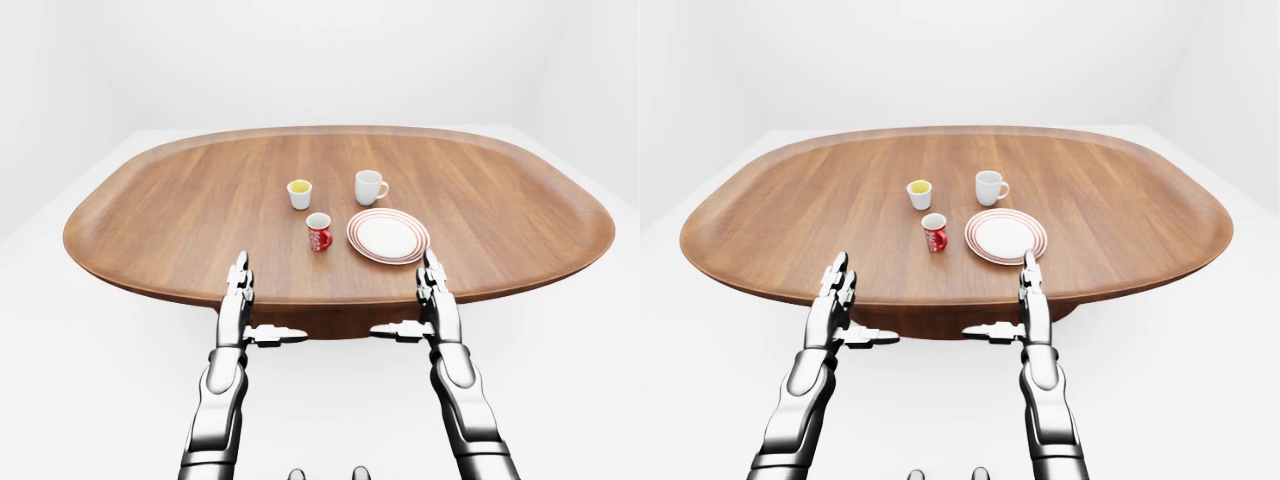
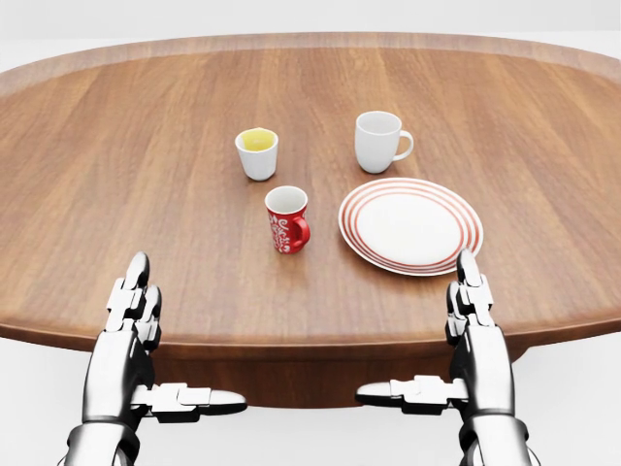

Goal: Pick up the red mug and put it on the plate

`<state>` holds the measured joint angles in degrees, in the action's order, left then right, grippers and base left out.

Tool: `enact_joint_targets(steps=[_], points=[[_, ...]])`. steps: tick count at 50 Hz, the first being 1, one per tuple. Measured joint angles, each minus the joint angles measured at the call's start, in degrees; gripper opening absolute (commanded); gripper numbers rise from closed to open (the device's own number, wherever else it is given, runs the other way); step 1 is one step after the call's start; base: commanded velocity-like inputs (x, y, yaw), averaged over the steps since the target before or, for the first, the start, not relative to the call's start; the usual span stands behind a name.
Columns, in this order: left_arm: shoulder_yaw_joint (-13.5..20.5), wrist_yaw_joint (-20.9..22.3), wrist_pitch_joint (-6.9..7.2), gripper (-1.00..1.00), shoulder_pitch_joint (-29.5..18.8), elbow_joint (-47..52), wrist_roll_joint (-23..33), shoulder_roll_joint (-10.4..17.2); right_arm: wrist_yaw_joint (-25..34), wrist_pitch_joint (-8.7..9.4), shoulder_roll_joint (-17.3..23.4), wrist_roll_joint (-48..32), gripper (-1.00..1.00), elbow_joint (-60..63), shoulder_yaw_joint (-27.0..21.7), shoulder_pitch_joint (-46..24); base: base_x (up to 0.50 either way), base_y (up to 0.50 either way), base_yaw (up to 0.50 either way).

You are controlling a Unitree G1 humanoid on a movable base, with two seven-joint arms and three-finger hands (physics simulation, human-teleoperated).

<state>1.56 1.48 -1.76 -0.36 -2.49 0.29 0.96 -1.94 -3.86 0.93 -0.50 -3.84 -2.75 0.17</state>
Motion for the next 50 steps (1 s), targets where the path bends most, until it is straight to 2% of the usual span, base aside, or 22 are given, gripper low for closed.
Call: enact_joint_targets(steps=[6,9,14,19,31,40,50], points=[[0.02,0.01,-0.03,1.00,-0.19,-0.35,-0.11,-0.03,-0.26,0.51,0.11,0.04,1.00,-0.48,-0.06,-0.35,0.00,0.00,0.00],[0.02,-0.03,0.00,1.00,-0.33,-0.57,-0.14,-0.05,-0.51,1.54,0.25,-0.52,1.00,-0.22,0.01,-0.52,0.00,0.00,0.00],[0.08,-0.02,0.38,1.00,-0.97,-1.18,-0.16,0.03,-0.62,4.70,0.50,-0.29,1.00,2.41,-0.60,-0.76,0.00,0.00,0.00],[0.60,0.02,1.32,1.00,-2.90,-2.94,-0.46,0.46,-0.39,8.86,0.99,0.92,1.00,5.78,-1.60,-1.89,0.00,0.00,0.00],[1.58,0.20,6.76,1.00,-8.43,-3.42,0.31,1.93,0.55,8.86,2.83,3.36,1.00,9.83,-4.15,-5.20,0.00,0.00,0.00],[2.48,-0.04,6.76,1.00,-11.87,-4.18,0.75,2.91,1.32,8.86,3.71,3.47,1.00,12.55,-5.05,-6.21,0.00,0.00,0.00],[3.48,-0.32,6.76,1.00,-13.38,-3.47,0.69,3.92,2.15,8.86,4.03,3.21,1.00,14.38,-5.33,-7.04,0.00,0.00,0.00]])
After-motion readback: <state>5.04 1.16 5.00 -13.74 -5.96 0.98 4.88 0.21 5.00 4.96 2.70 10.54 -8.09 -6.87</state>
